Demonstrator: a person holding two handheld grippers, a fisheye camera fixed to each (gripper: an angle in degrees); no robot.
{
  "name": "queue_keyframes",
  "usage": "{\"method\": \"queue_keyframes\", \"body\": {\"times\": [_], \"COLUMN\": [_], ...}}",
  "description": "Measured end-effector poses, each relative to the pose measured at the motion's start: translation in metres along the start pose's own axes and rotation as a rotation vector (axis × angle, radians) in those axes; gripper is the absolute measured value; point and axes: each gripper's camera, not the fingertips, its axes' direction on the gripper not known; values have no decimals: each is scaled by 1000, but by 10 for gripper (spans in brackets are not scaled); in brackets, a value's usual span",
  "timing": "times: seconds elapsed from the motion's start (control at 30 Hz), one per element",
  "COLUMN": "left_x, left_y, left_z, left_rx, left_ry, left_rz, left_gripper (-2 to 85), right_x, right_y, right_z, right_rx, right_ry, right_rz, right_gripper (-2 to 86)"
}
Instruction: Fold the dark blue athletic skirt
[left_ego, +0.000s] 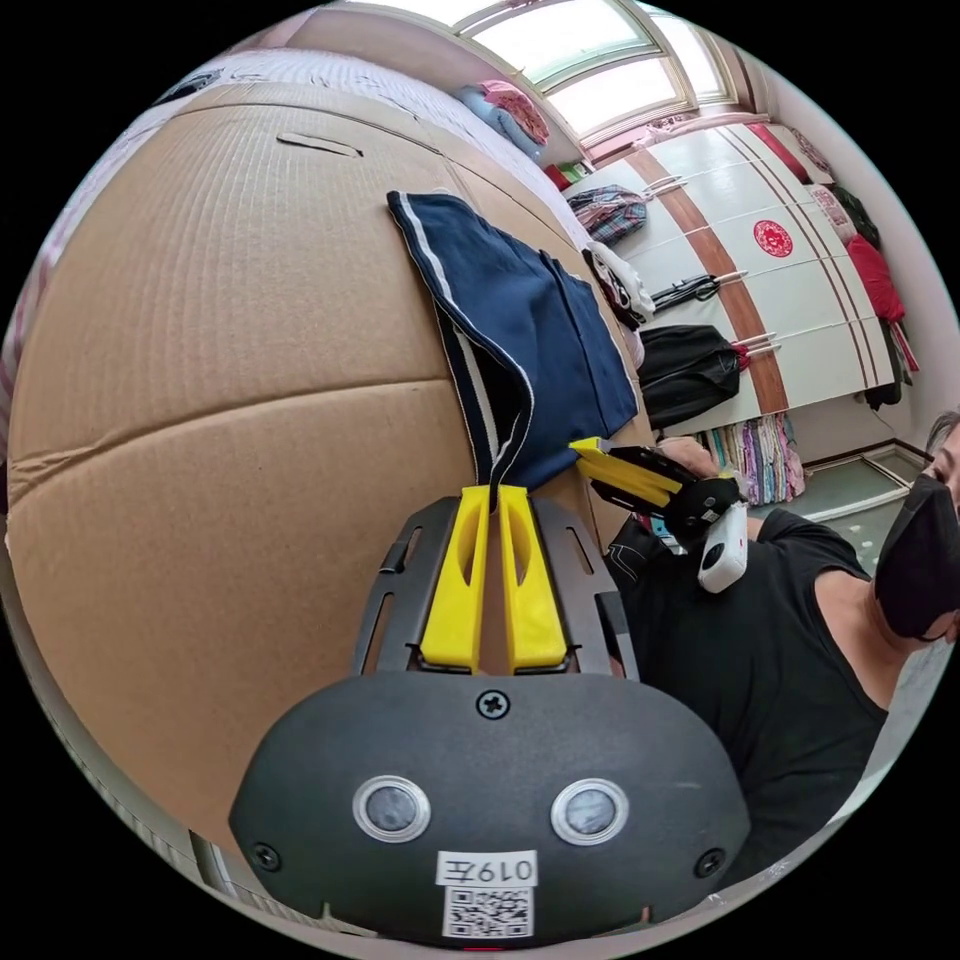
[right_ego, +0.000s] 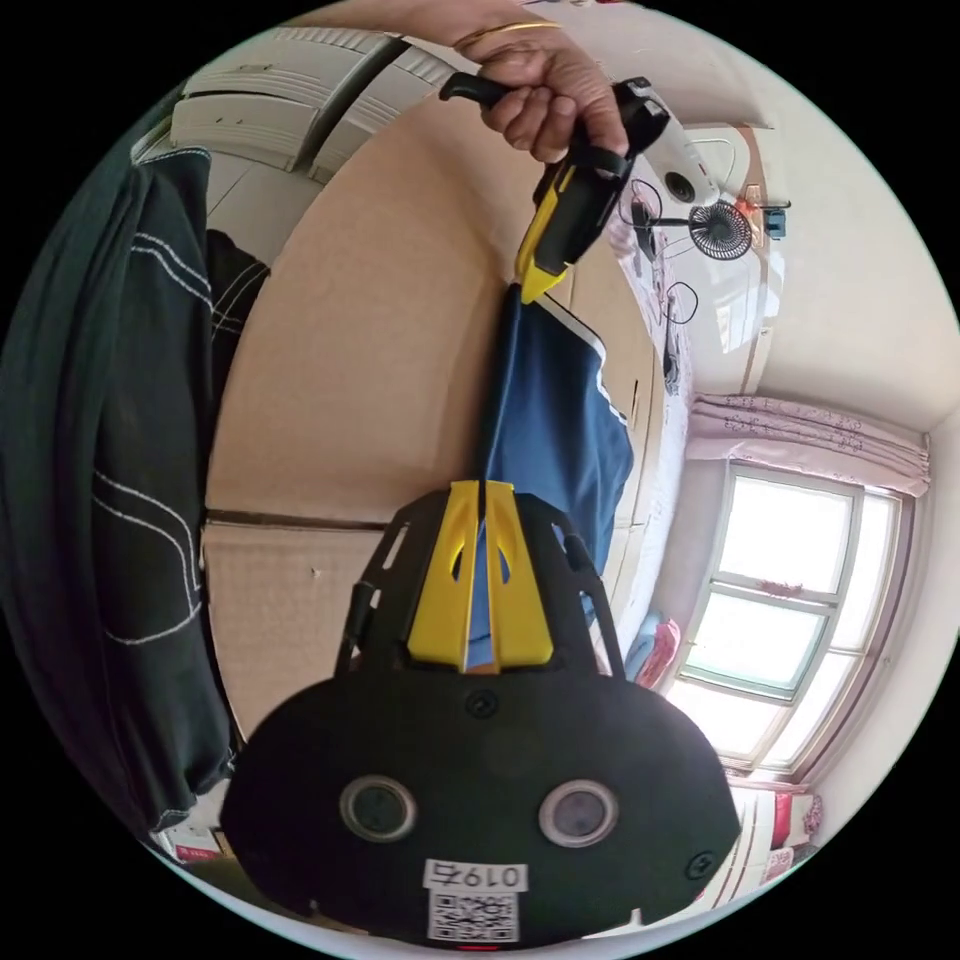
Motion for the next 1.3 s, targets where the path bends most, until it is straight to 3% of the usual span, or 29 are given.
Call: {"method": "queue_keyframes", "body": {"times": [0.4,0.7,1.07,1.3], "left_x": [-8,-32,-78,-110], "left_y": [-16,-54,-172,-245], "left_z": [-6,-38,-10,-7], "left_rx": [57,251,217,260], "left_ry": [80,87,135,55], "left_rz": [17,-46,-136,-200], "left_gripper": [17,14,10,9], "right_x": [-18,-6,-35,-39], "right_y": [-21,-66,-131,-144], "right_z": [-32,-56,-51,-52], "right_rx": [56,280,186,177], "right_ry": [81,45,149,143], "right_rz": [108,221,134,134], "right_gripper": [82,75,38,10]}}
